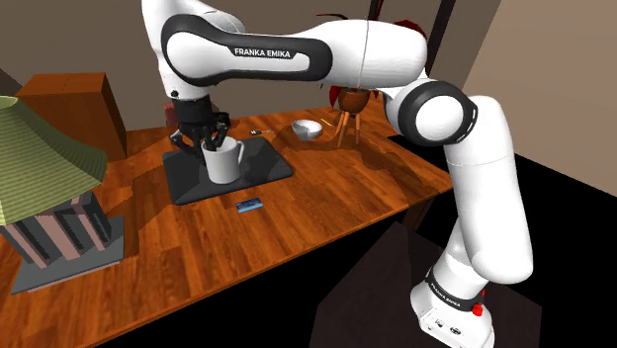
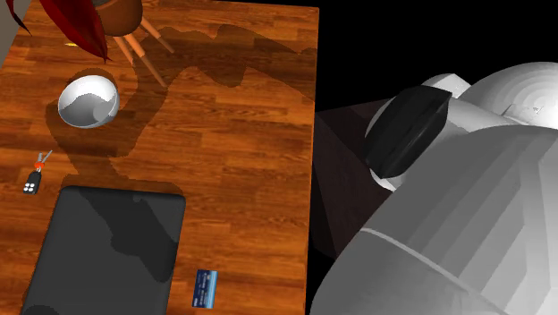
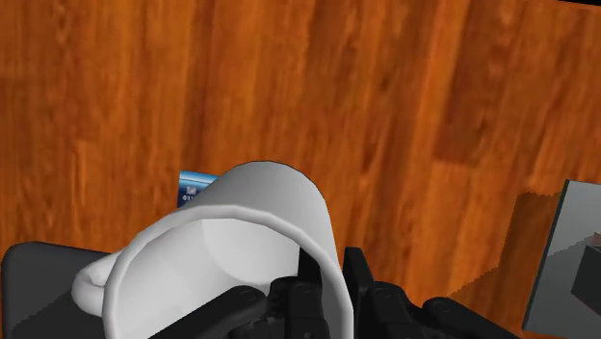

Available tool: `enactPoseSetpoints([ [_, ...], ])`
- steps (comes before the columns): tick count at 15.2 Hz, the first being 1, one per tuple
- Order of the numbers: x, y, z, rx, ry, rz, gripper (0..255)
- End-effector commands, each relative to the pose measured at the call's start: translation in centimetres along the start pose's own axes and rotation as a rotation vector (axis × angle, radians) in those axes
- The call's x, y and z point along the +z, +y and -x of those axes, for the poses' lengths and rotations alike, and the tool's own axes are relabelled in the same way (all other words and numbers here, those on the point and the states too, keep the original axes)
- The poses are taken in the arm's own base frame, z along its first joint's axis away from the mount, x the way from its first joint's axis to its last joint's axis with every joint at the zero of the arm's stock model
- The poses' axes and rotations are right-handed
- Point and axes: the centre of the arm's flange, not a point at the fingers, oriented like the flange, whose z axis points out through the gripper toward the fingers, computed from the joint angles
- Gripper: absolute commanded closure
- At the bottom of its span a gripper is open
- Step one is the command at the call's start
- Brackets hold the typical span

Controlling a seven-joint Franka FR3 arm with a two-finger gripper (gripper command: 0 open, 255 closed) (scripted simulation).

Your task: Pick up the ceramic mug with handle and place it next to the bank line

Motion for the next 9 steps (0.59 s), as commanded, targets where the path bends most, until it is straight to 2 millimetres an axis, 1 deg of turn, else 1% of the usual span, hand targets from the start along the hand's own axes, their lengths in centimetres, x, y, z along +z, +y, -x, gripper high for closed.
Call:
enactPoseSetpoints([
  [1, 0.8, -0.5, 0.0, 0.001, 0.0, 0.0, 255],
  [9, 5.0, -0.8, 0.0, 0.001, 0.0, 0.0, 255],
])
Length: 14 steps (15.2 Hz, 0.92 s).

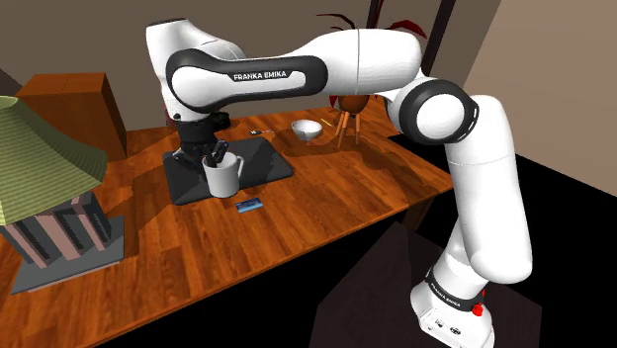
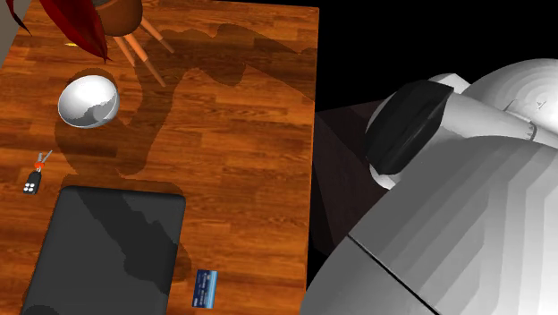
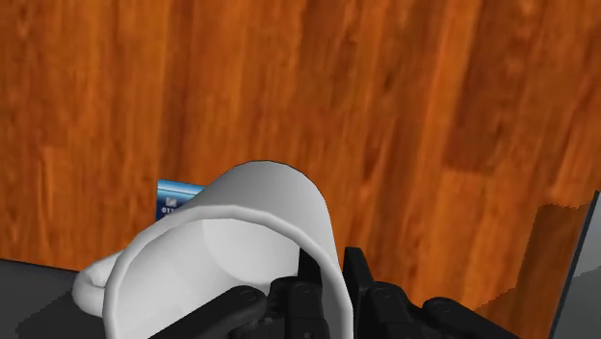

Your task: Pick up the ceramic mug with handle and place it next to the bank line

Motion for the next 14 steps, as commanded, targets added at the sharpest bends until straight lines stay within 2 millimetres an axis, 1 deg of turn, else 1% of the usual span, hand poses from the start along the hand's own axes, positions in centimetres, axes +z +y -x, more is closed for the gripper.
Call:
enactPoseSetpoints([
  [1, 1.0, -0.1, 0.0, 0.0, 0.001, -0.001, 255],
  [14, 7.8, -0.6, -0.1, 0.0, 0.001, -0.001, 255],
])
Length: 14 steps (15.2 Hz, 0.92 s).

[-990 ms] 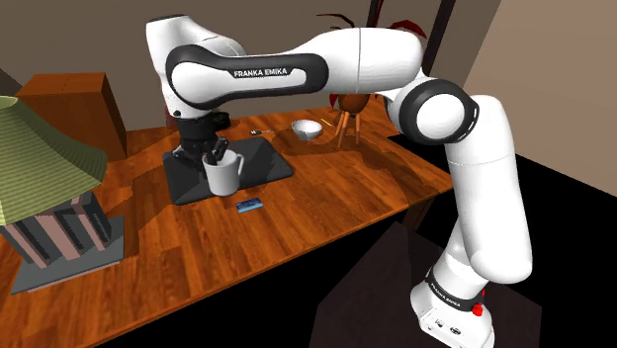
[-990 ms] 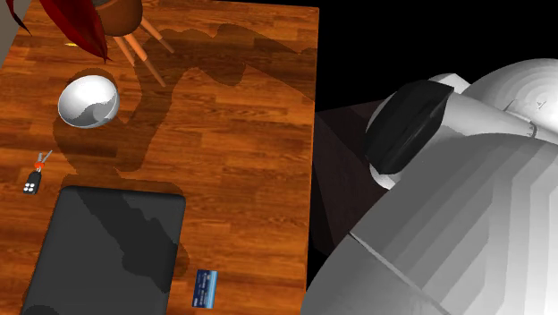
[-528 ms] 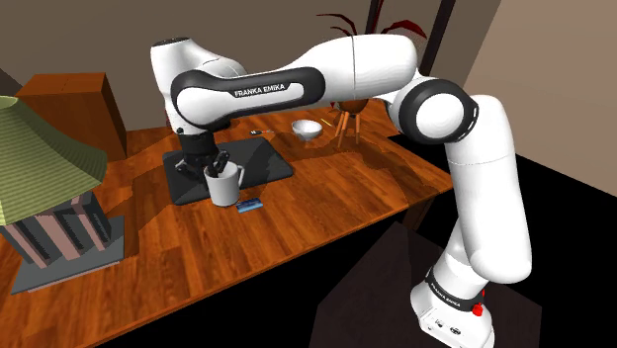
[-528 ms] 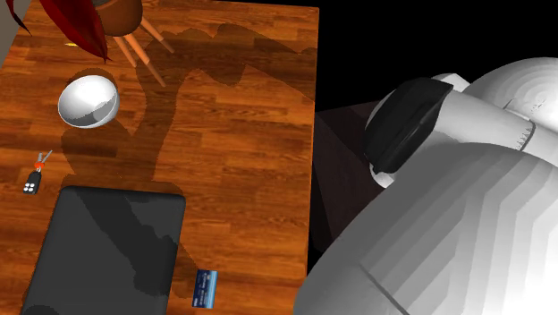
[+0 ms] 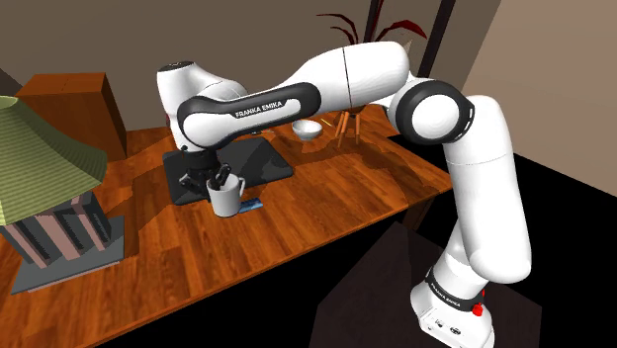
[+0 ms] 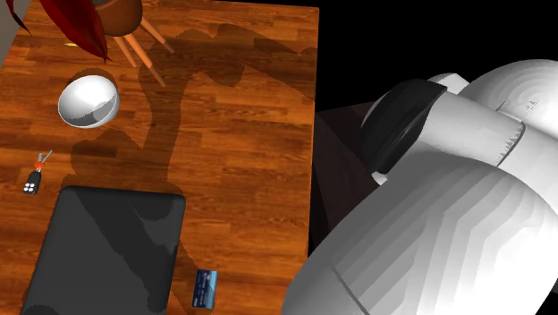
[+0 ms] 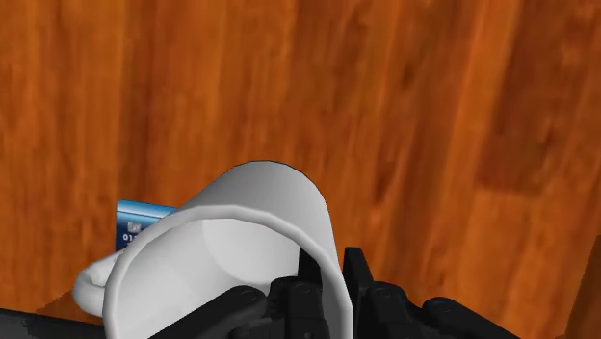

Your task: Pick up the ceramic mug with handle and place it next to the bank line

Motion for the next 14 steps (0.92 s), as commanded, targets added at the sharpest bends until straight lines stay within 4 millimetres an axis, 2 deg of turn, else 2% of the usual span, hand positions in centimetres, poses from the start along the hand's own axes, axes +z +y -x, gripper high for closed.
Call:
enactPoseSetpoints([
  [1, 1.0, -0.1, 0.0, 0.0, 0.001, -0.001, 255],
  [7, 4.1, -0.3, 0.0, 0.0, 0.001, -0.001, 255],
  [14, 4.1, -0.3, 0.0, 0.0, 0.001, -0.001, 255],
])
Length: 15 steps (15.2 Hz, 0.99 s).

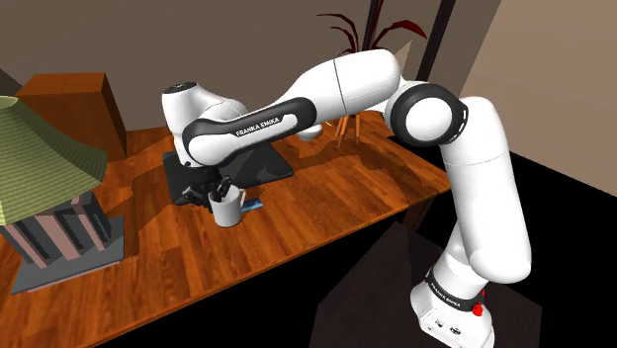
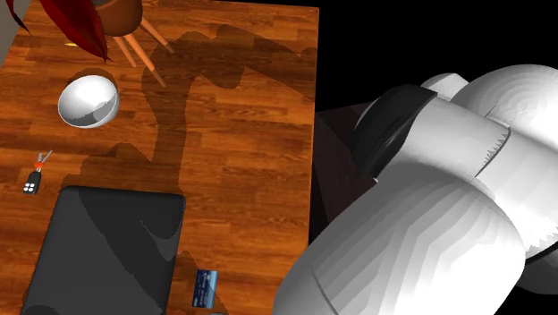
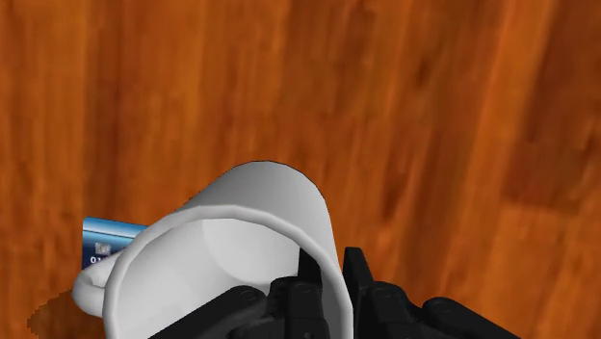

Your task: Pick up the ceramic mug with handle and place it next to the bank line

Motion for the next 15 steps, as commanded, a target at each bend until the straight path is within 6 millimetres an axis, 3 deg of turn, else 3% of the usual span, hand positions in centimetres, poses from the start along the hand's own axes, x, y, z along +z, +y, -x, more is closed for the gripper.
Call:
enactPoseSetpoints([
  [1, 0.0, 0.0, 0.0, 0.0, 0.0, 0.0, 0],
  [6, 0.0, 0.0, 0.0, 0.0, 0.0, 0.0, 0],
  [10, -5.0, 0.0, 0.0, 0.0, 0.0, 0.0, 0],
  [15, -5.0, 0.0, 0.0, 0.0, 0.0, 0.0, 0],
])
